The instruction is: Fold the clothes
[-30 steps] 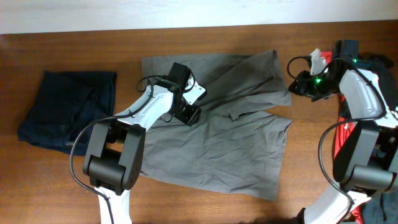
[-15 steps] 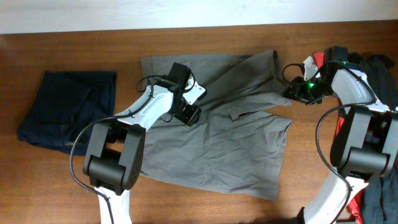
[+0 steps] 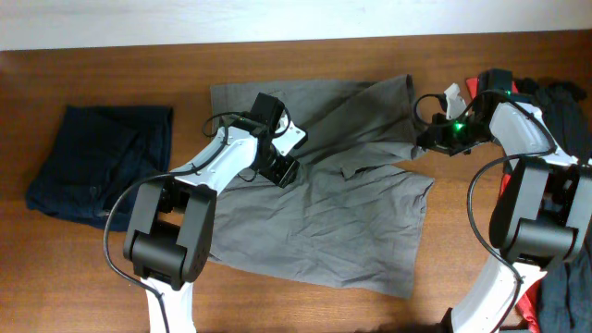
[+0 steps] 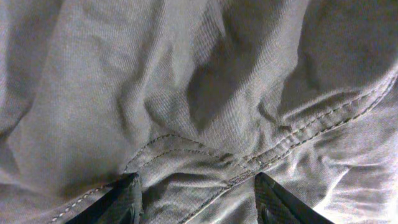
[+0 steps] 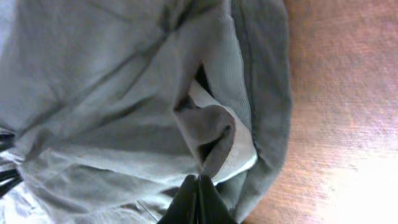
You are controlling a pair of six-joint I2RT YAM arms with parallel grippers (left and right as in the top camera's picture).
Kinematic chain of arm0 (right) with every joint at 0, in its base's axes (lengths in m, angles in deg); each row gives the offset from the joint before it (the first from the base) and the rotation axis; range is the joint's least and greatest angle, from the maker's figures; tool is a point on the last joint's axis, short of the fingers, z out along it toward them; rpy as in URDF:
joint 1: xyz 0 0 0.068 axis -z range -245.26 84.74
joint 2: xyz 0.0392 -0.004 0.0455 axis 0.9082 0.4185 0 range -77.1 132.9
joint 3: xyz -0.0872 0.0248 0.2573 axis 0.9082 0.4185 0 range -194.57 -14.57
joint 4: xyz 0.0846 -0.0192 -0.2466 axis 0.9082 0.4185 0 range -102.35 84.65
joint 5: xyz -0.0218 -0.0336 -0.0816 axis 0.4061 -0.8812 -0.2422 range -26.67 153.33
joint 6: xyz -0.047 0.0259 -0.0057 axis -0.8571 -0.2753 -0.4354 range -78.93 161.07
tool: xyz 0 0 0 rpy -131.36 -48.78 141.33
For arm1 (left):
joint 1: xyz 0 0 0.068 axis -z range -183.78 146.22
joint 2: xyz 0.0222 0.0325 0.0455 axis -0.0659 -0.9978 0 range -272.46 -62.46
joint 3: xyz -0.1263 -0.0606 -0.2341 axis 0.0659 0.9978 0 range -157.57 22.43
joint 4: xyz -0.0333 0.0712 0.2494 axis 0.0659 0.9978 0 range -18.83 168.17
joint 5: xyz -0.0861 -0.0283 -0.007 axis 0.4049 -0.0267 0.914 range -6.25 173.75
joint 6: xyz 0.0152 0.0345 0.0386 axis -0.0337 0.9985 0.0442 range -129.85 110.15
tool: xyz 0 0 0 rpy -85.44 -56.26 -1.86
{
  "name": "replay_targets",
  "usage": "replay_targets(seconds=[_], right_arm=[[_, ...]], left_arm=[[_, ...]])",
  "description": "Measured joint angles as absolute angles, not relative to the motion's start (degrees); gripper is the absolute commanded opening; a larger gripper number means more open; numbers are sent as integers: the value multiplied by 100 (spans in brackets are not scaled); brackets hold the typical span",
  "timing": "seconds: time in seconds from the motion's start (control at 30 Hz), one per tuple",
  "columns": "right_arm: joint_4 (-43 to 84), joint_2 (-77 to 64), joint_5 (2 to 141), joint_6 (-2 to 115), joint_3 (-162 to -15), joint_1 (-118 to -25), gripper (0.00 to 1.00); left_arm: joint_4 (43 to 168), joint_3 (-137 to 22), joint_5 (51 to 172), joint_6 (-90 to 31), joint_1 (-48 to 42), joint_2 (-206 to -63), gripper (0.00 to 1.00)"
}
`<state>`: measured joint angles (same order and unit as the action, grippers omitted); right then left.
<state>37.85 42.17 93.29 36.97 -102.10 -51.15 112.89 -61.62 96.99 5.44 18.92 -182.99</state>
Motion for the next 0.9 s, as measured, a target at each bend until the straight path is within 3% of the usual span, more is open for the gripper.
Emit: replay_targets(seconds=[0.5,0.7,0.83,0.87,0.9], right_arm=[[4867,3449,8083,3708,-10212,-4851,4],[4838,3449,7263,4012,-10212,-4842,18],[5096,3449,6911,4119,-10212,-4835,17],[5074,3449,6916,4130,-10212,-4835,20],[4972,3449,6988,4121,-10210,-4833,29]], left_arm=[[11356,-6162,9677,546,1892,-18299,58],[11400,-6164,9675,549,1890,-18299,58],[11402,-6164,9675,559,1885,-18299,59],[11402,-6164,9675,559,1885,-18299,59],[11402,-6164,9675,559,1885,-18299,59]])
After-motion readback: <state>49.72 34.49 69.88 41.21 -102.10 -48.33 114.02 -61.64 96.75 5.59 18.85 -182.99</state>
